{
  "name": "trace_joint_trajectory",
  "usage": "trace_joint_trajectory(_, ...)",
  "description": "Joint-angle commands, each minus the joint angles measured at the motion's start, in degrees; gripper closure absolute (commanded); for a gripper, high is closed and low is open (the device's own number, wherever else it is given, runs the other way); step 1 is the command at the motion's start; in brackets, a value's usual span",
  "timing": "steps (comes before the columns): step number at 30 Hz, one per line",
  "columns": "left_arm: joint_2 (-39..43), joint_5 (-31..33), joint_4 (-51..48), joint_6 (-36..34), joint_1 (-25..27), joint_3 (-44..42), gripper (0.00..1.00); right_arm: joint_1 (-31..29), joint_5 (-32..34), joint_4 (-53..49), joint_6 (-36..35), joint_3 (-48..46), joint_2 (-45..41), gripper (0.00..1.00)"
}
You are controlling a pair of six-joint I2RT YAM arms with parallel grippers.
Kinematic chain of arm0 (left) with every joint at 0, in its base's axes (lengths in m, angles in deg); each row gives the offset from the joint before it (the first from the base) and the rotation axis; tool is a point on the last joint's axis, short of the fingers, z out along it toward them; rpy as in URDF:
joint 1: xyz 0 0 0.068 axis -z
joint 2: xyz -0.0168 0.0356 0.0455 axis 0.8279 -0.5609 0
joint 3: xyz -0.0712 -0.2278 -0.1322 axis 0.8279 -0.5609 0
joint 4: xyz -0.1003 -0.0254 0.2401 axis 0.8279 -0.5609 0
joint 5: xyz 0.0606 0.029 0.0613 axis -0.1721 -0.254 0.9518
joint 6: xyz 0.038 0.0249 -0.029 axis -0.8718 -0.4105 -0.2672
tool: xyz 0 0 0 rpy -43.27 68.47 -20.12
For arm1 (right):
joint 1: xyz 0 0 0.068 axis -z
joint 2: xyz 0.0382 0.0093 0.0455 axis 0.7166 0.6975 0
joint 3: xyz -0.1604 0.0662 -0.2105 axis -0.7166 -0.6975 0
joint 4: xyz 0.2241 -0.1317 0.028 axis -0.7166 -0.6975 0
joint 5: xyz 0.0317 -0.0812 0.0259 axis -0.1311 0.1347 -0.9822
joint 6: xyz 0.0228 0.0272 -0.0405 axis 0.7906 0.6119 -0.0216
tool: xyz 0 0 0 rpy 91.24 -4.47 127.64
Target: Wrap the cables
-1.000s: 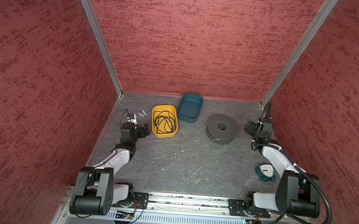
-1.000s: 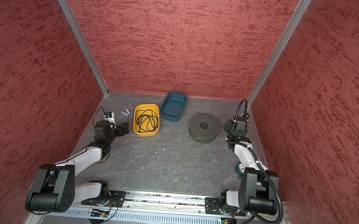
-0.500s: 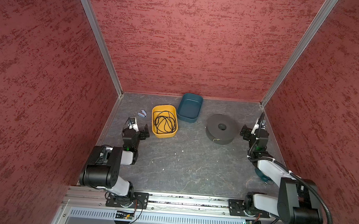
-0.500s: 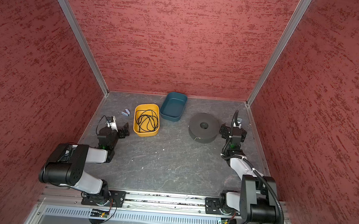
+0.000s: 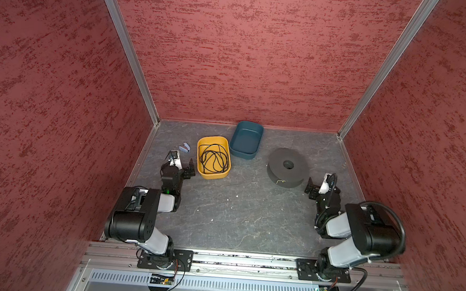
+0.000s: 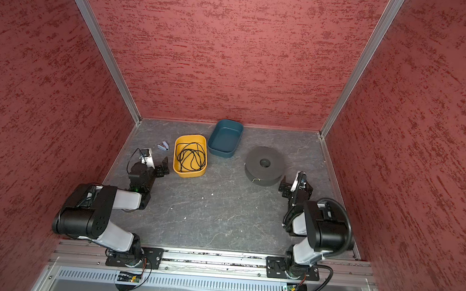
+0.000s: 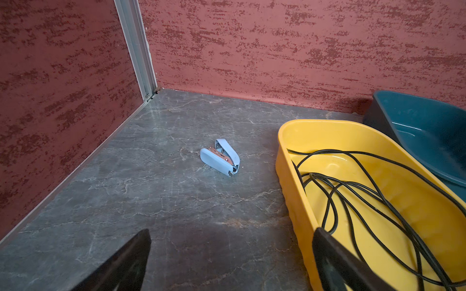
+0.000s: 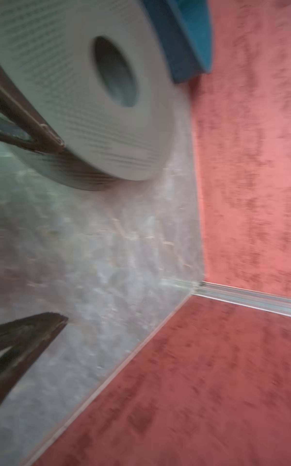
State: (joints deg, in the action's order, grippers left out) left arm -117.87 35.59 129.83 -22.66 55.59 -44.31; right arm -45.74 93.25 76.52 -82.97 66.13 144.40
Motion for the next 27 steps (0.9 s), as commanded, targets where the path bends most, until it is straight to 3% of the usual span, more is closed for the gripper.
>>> trace_joint_trajectory(1, -0.1, -1.4, -0.7, -0.4, -0.6, 1.1, 0.00, -0.6, -2.8, 6.3, -2.4, 4.2, -1.5, 0.01)
trace_joint_trajectory(3, -0.1, -1.4, -0.8, -0.3, -0.6, 1.2, 0.00, 0.7, -5.6, -4.7, -1.2, 9.1, -2.8, 0.01)
trace_joint_trajectory(4, -0.1, -1.4, -0.8, -0.4, -0.5, 1.2, 0.00, 2.0, -6.8, -5.6, -0.2, 9.8, -2.5, 0.01)
trace_joint_trajectory(5, -0.1, -1.5, -0.9, -0.4, -0.5, 1.2, 0.00, 2.1, -4.0, -6.9, 1.2, 10.4, -2.7, 0.01)
trace_joint_trajectory(12, -0.1, -1.5, -0.8, -0.3, -0.5, 1.2, 0.00, 2.5, 2.5, -4.4, 3.8, 9.1, -2.7, 0.01)
trace_joint_trajectory(27, -0.1, -1.5, -0.8, -0.4, -0.5, 1.2, 0.01, 1.8, -3.6, -5.6, 0.7, 9.8, -2.6, 0.01)
